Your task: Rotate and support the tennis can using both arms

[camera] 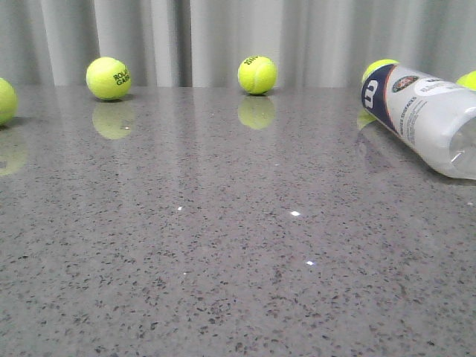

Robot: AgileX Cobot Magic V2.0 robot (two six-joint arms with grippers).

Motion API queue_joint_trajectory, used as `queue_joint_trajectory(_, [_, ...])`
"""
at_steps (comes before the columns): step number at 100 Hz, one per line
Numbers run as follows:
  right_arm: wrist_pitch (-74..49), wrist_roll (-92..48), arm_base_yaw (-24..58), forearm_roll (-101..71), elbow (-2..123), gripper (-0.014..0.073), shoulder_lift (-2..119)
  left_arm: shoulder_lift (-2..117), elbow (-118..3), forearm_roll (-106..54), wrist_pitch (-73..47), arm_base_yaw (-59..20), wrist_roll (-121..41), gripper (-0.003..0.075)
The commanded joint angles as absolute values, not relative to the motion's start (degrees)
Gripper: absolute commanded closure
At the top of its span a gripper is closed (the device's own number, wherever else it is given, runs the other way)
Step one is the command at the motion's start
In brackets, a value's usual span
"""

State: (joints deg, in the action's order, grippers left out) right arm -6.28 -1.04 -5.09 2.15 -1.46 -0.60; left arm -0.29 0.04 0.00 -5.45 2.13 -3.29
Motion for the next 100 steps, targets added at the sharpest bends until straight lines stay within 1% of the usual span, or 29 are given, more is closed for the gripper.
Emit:
queue_joint_trajectory(1, [-6.7, -1.4, -5.5, 2.0, 1.4, 0.0661, -0.4, -2.3, 2.6, 0.0, -1.3, 1.6, -2.8, 0.0739])
queue_joint_trajectory(13, [-12.8, -1.4, -5.5, 2.0, 6.2, 0.0661, 2.6, -2.3, 2.6, 0.0, -1.3, 1.6, -2.8, 0.0739])
queue_joint_trajectory(30, [-19.3, -1.5, -5.5, 1.5, 13.2, 0.0661, 11.0, -2.3, 2.6, 0.0, -1.3, 1.6, -2.8, 0.0739])
queue_joint_trajectory(47, [-35.5, -1.5, -5.5, 0.8, 22.5, 0.0661, 21.0, -2.3, 2.6, 0.0, -1.3, 1.6, -2.8, 0.0739])
queue_joint_trajectory(58, [-41.7, -1.5, -5.5, -0.5, 28.1, 0.0650, 27.4, -2.3, 2.6, 0.0, -1.3, 1.6, -2.8, 0.0739])
queue_joint_trajectory(65, [-43.1, -1.5, -5.5, -2.3, 30.9, 0.0571, 30.4, -2.3, 2.6, 0.0, -1.3, 1.6, -2.8, 0.0739])
queue_joint_trajectory(69, [-44.0, -1.5, -5.5, -3.6, 32.6, 0.0474, 31.8, -2.3, 2.6, 0.0, -1.3, 1.6, -2.8, 0.0739])
queue_joint_trajectory(70, [-44.1, -1.5, -5.5, -3.9, 32.8, 0.0434, 32.3, -2.3, 2.6, 0.0, -1.3, 1.6, -2.8, 0.0739])
queue_joint_trajectory(72, [-44.4, -1.6, -5.4, -4.4, 33.6, 0.0391, 33.1, -2.3, 2.6, 0.0, -1.3, 1.6, -2.8, 0.0739])
queue_joint_trajectory(73, [-44.5, -1.6, -5.4, -4.5, 33.8, 0.0344, 33.3, -2.3, 2.6, 0.0, -1.3, 1.6, -2.8, 0.0739])
queue_joint_trajectory(74, [-44.6, -1.6, -5.4, -4.8, 34.3, 0.0319, 33.8, -2.3, 2.6, 0.0, -1.3, 1.6, -2.8, 0.0739])
queue_joint_trajectory(75, [-44.8, -1.6, -5.4, -4.9, 34.5, 0.0268, 34.1, -2.3, 2.6, 0.0, -1.3, 1.6, -2.8, 0.0739])
queue_joint_trajectory(76, [-44.9, -1.6, -5.4, -5.0, 35.0, 0.0242, 34.4, -2.3, 2.6, 0.0, -1.3, 1.6, -2.8, 0.0739])
queue_joint_trajectory(77, [-45.1, -1.6, -5.4, -5.1, 35.4, 0.0188, 35.1, -2.3, 2.6, 0.0, -1.3, 1.6, -2.8, 0.0739])
queue_joint_trajectory(79, [-45.4, -1.6, -5.4, -5.1, 35.8, 0.0134, 35.7, -2.3, 2.6, 0.0, -1.3, 1.6, -2.8, 0.0739])
queue_joint_trajectory(80, [-45.5, -1.6, -5.4, -5.1, 36.0, 0.0082, 35.9, -2.3, 2.6, 0.0, -1.3, 1.6, -2.8, 0.0739])
queue_joint_trajectory(81, [-45.6, -1.6, -5.4, -5.1, 36.4, 0.0056, 36.5, -2.3, 2.6, 0.0, -1.3, 1.6, -2.8, 0.0739])
queue_joint_trajectory(82, [-45.6, -1.6, -5.4, -5.1, 36.6, 0.0007, 36.8, -2.3, 2.6, 0.0, -1.3, 1.6, -2.8, 0.0739])
queue_joint_trajectory(83, [-45.7, -1.6, -5.4, -5.1, 37.0, -0.0017, 37.1, -2.3, 2.6, 0.0, -1.3, 1.6, -2.8, 0.0739])
queue_joint_trajectory(84, [-45.7, -1.6, -5.4, -5.1, 37.2, -0.0061, 37.7, -2.3, 2.6, 0.0, -1.3, 1.6, -2.8, 0.0739])
queue_joint_trajectory(85, [-45.8, -1.6, -5.4, -5.1, 37.4, -0.0080, 38.0, -2.3, 2.6, 0.0, -1.3, 1.6, -2.8, 0.0739])
queue_joint_trajectory(91, [-46.3, -1.7, -5.4, -5.1, 39.5, -0.0043, 40.9, -2.3, 2.6, 0.0, -1.3, 1.6, -2.8, 0.0739])
queue_joint_trajectory(100, [-47.7, -1.5, -5.2, -5.9, 43.4, -0.0030, 45.0, -2.3, 2.6, 0.0, -1.3, 1.6, -2.8, 0.0739])
